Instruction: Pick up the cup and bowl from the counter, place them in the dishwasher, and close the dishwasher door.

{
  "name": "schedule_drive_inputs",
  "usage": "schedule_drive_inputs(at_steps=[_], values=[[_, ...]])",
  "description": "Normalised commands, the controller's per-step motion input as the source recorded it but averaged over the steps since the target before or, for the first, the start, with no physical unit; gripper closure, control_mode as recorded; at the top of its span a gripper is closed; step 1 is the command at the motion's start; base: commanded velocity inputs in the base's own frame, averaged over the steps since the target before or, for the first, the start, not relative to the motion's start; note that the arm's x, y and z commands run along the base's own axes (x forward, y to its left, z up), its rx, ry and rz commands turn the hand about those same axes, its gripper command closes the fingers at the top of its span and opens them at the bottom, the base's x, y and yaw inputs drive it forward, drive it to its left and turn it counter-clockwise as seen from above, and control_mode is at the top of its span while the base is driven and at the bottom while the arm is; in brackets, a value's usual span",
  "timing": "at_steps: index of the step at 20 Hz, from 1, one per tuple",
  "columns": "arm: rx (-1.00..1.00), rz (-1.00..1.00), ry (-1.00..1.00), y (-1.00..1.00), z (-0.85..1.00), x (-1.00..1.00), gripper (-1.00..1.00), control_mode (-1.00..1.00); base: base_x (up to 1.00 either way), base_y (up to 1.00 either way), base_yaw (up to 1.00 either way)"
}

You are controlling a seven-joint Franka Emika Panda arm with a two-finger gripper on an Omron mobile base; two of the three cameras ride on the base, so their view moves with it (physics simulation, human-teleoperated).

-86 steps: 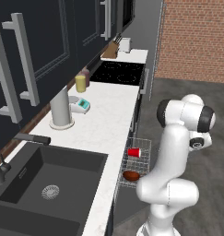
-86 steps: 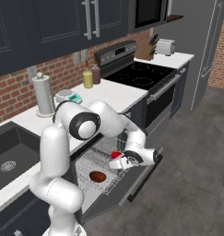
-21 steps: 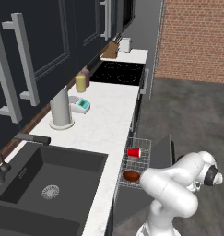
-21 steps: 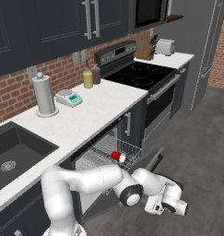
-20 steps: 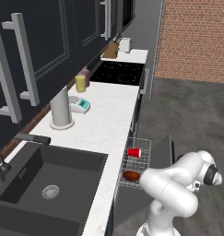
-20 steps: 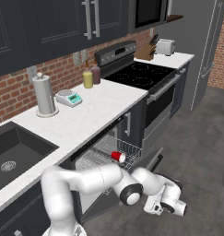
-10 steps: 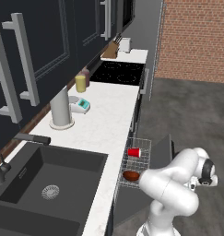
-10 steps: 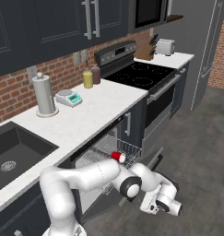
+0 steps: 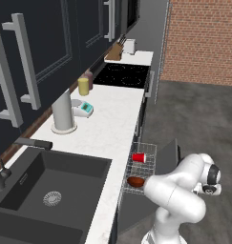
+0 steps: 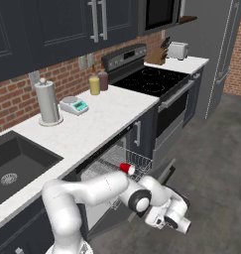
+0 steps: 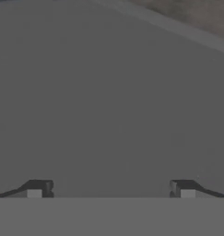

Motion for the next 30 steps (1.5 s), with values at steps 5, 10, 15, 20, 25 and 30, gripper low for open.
schedule_drive_inputs(at_steps=[5,10,15,20,25,30], values=[[0.27,0.0,0.0,0.15,0.25,0.0,-1.0,-1.0,0.0,0.0,0.0],[0.26,0.0,0.0,0.36,0.39,0.0,-1.0,-1.0,0.0,0.0,0.0],[0.22,0.0,-0.01,0.57,0.48,0.02,-1.0,-1.0,0.0,0.0,0.0],[0.2,0.0,-0.04,0.63,0.58,0.08,-1.0,-1.0,0.0,0.0,0.0],[0.18,0.0,-0.06,0.66,0.62,0.13,-1.0,-1.0,0.0,0.0,0.0],[0.14,0.0,-0.06,0.77,0.57,0.22,-1.0,-1.0,0.0,0.0,0.0]])
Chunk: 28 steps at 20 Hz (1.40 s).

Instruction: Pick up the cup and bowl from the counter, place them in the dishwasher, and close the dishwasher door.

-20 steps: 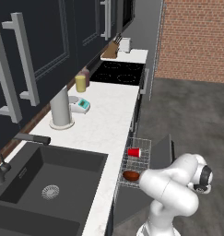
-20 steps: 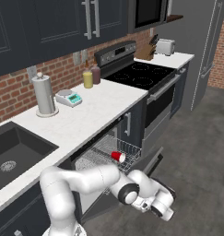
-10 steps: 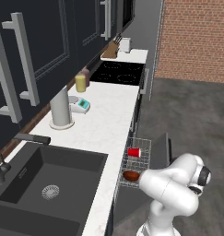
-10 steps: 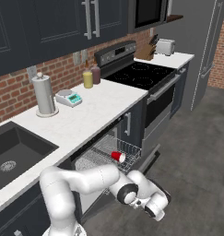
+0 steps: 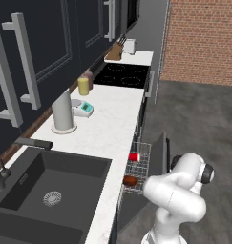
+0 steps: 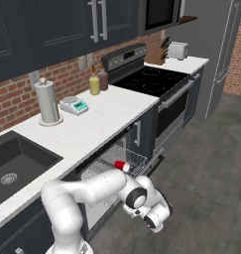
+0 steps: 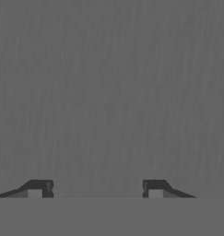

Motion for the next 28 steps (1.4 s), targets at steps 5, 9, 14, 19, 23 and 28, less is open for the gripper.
schedule_drive_inputs(at_steps=[5,9,14,19,23,28], values=[[0.1,0.0,-0.06,0.86,0.52,0.34,-1.0,-1.0,0.0,0.0,0.0],[0.07,0.0,-0.06,0.84,0.47,0.47,-1.0,-1.0,0.0,0.0,0.0],[0.02,0.0,-0.04,0.73,0.35,0.52,-1.0,-1.0,0.0,0.0,0.0],[0.0,0.0,0.0,0.62,0.19,0.44,-1.0,-1.0,0.0,0.0,0.0],[0.0,0.0,0.0,0.54,0.11,0.36,-1.0,-1.0,0.0,0.0,0.0],[0.0,0.0,0.0,0.6,0.03,0.38,-1.0,-1.0,0.0,0.0,0.0]])
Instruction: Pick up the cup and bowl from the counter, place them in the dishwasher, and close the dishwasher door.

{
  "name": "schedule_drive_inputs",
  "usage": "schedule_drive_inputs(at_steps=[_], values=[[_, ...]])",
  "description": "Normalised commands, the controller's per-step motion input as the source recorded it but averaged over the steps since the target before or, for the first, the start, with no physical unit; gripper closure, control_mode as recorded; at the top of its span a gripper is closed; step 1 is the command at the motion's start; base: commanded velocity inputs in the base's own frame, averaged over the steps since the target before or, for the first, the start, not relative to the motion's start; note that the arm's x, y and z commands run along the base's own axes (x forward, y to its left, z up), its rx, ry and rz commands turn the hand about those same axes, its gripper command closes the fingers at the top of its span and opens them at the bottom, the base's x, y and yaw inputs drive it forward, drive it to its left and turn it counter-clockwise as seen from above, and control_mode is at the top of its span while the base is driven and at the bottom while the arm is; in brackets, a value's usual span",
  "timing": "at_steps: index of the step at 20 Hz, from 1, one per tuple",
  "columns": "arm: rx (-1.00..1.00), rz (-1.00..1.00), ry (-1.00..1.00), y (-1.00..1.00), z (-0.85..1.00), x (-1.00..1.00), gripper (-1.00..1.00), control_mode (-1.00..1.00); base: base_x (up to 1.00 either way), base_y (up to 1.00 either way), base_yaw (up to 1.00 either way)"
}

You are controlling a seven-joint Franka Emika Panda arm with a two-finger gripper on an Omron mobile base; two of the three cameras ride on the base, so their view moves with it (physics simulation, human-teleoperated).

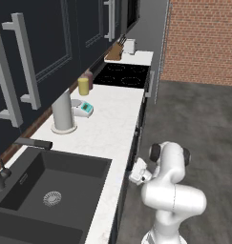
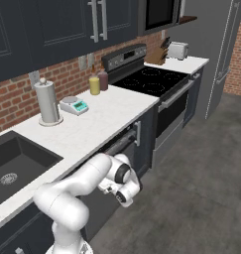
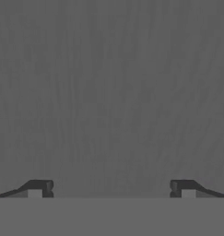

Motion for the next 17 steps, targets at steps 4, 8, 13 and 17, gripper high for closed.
schedule_drive_inputs(at_steps=[4,8,13,17], values=[[0.0,0.0,0.0,0.55,0.0,0.35,-1.0,-1.0,0.0,0.0,0.0],[0.0,0.0,0.0,0.5,0.0,0.33,-1.0,-1.0,0.0,0.0,0.0],[0.0,0.0,0.0,0.51,0.0,0.33,-1.0,-1.0,0.0,0.0,0.0],[-0.02,0.0,0.0,0.51,0.0,0.3,-1.0,-1.0,0.0,0.0,0.0]])
